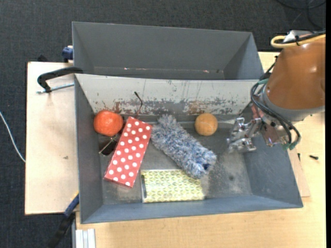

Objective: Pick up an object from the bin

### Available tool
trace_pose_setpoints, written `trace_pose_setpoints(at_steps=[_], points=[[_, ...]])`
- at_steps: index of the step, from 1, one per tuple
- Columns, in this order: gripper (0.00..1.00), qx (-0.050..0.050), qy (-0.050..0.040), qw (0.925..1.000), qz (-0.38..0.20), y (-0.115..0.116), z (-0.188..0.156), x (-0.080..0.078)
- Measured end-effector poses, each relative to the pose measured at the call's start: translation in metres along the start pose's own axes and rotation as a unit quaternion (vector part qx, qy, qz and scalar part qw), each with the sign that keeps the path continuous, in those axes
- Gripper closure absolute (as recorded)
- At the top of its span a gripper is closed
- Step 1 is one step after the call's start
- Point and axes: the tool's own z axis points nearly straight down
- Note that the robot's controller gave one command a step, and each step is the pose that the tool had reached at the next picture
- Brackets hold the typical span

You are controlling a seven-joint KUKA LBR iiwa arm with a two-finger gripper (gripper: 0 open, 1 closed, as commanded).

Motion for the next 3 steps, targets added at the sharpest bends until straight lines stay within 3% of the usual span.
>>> trace_pose_setpoints(at_steps=[1,2,3], points=[[0.0,-0.001,0.004,0.9993,-0.037,0.011,0.098,-0.004],[0.0,0.0,0.0005,0.9993,-0.037,0.01,0.094,-0.006],[1.0,0.001,-0.0005,0.9999,0.014,-0.006,0.157,0.001]])
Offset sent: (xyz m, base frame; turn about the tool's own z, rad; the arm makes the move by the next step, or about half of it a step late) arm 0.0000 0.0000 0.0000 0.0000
